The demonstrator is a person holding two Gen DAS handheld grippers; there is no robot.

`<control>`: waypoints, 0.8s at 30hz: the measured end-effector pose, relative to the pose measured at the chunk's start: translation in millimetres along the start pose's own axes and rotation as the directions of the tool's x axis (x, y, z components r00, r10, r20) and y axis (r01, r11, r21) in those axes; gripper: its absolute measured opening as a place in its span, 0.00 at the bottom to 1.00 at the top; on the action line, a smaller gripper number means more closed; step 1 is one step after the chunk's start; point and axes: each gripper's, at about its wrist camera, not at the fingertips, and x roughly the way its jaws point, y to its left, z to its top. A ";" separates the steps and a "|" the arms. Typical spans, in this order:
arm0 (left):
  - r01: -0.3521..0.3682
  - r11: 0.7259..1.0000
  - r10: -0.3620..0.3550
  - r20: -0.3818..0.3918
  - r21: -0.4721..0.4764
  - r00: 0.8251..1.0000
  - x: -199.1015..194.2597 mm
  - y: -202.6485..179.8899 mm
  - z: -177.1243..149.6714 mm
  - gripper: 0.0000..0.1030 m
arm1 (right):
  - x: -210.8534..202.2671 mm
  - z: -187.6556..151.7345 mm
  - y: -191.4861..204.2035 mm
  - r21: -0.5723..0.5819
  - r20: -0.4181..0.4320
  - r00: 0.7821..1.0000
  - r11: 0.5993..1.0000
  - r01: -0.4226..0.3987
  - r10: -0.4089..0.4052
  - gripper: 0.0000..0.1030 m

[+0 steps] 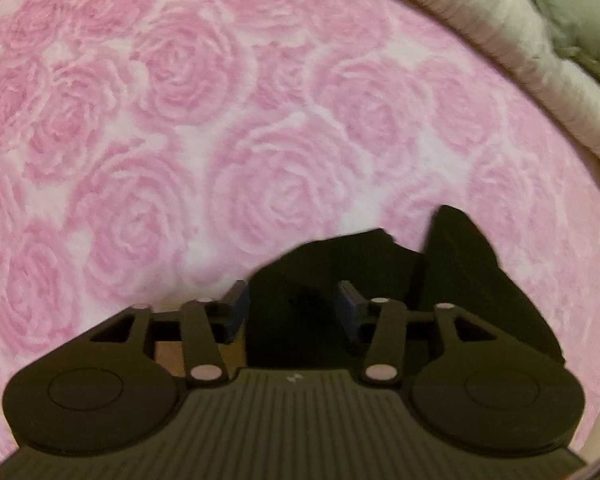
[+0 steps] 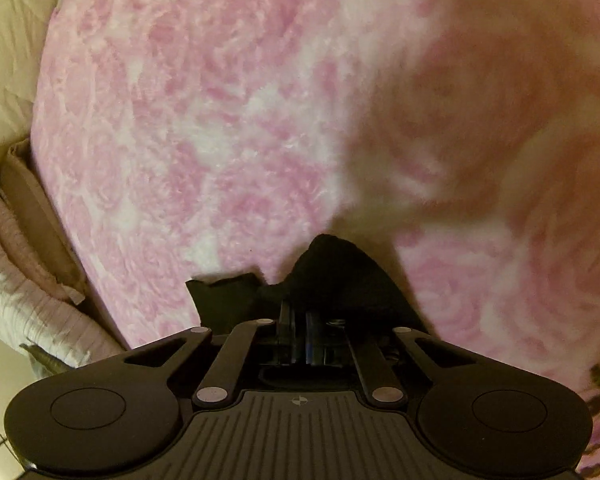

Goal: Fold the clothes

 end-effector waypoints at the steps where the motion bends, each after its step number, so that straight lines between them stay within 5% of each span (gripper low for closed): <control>1: -0.005 1.000 0.005 -0.011 -0.008 1.000 4.2 2.5 4.5 0.47 | -0.6 -1.4 1.7 -0.004 -0.002 1.000 1.000 0.001 -0.001 0.03; 5: -0.005 1.000 0.006 -0.107 0.010 0.994 30.5 7.8 3.7 0.44 | -4.3 -6.9 7.9 -0.011 -0.004 1.000 1.000 -0.003 0.003 0.03; 7: 0.013 0.999 -0.006 -0.129 0.050 0.992 37.4 7.9 -3.6 0.33 | -3.0 -8.1 12.4 -0.027 -0.008 1.000 1.000 -0.009 0.008 0.03; 8: 0.022 0.998 -0.013 -0.133 0.061 0.991 39.6 9.0 -7.2 0.16 | -3.4 -9.5 13.4 -0.039 -0.010 1.000 0.999 -0.010 0.010 0.03; 9: 0.042 0.998 -0.037 -0.117 0.041 0.992 36.7 12.9 -9.7 0.04 | -3.9 -11.0 14.4 -0.052 -0.011 1.000 0.999 -0.012 0.011 0.03; 13: 0.123 0.992 -0.123 0.009 -0.012 0.992 -5.3 30.5 -1.8 0.03 | -17.2 -30.5 44.7 -0.255 0.043 0.999 0.967 -0.022 0.034 0.01; 16: 0.184 0.983 -0.178 0.143 -0.029 0.974 -56.5 44.8 15.6 0.03 | -31.9 -68.0 102.5 -0.484 0.027 0.995 0.872 -0.073 0.099 0.01; 21: 0.286 0.957 -0.254 0.361 -0.038 0.897 -141.9 68.8 44.6 0.03 | -55.4 -166.9 214.2 -0.731 -0.130 0.946 0.616 -0.293 0.295 0.01; 22: 0.309 0.950 -0.269 0.404 -0.037 0.874 -160.3 73.7 50.3 0.03 | -62.0 -184.7 231.9 -0.744 -0.166 0.929 0.576 -0.338 0.331 0.01; 24: 0.387 0.922 -0.320 0.515 -0.025 0.795 -217.5 87.5 57.4 0.03 | -82.5 -221.7 266.4 -0.765 -0.235 0.884 0.484 -0.425 0.404 0.01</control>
